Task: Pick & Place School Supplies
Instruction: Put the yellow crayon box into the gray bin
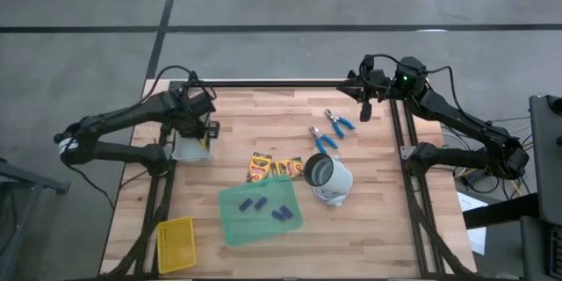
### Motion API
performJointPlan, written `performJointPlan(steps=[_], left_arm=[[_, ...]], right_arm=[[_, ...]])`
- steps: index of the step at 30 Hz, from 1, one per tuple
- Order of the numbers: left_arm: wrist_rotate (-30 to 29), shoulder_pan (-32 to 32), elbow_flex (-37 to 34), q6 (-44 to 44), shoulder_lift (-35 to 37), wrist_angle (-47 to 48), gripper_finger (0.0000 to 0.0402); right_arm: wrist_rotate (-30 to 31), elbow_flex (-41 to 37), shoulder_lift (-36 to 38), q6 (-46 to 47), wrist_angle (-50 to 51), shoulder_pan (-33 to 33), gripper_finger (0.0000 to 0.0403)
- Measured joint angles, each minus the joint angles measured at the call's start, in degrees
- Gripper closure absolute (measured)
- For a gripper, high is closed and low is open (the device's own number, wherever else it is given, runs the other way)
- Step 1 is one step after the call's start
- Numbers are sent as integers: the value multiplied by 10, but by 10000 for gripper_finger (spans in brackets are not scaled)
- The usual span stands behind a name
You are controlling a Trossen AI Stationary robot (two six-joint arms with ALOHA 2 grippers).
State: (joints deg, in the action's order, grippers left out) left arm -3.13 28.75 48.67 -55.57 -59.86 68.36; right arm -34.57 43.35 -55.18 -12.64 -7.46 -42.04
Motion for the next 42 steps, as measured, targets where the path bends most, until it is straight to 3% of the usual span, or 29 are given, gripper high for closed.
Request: performJointPlan(steps=[6, 23, 42], left_arm=[[-3, 0, -21, -30, 0, -3, 355], [6, 0, -34, -27, -1, -2, 288], [1, 0, -33, 15, -1, 77, 248]], right_arm=[[0, 0, 0, 1, 0, 0, 346], [0, 0, 0, 0, 10, 0, 346], [0, 0, 0, 2, 10, 0, 346]])
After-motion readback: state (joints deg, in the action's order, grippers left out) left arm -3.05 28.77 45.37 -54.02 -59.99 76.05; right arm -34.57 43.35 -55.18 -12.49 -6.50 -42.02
